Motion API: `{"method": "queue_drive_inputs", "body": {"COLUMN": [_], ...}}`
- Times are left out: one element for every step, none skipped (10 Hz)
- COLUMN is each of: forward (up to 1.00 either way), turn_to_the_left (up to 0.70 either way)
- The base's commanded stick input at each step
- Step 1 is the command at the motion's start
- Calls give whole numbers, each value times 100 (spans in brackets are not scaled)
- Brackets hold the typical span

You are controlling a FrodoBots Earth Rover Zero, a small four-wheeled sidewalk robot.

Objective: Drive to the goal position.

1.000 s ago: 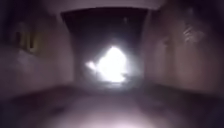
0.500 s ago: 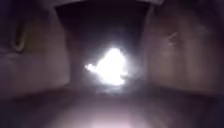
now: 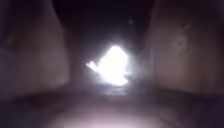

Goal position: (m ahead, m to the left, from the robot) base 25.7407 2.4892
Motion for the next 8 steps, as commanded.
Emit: {"method": "queue_drive_inputs", "body": {"forward": [100, 100, 100, 100, 100, 100, 100, 100], "turn_to_the_left": [8, 10, 8, 6, 5, 4, 4, 4]}}
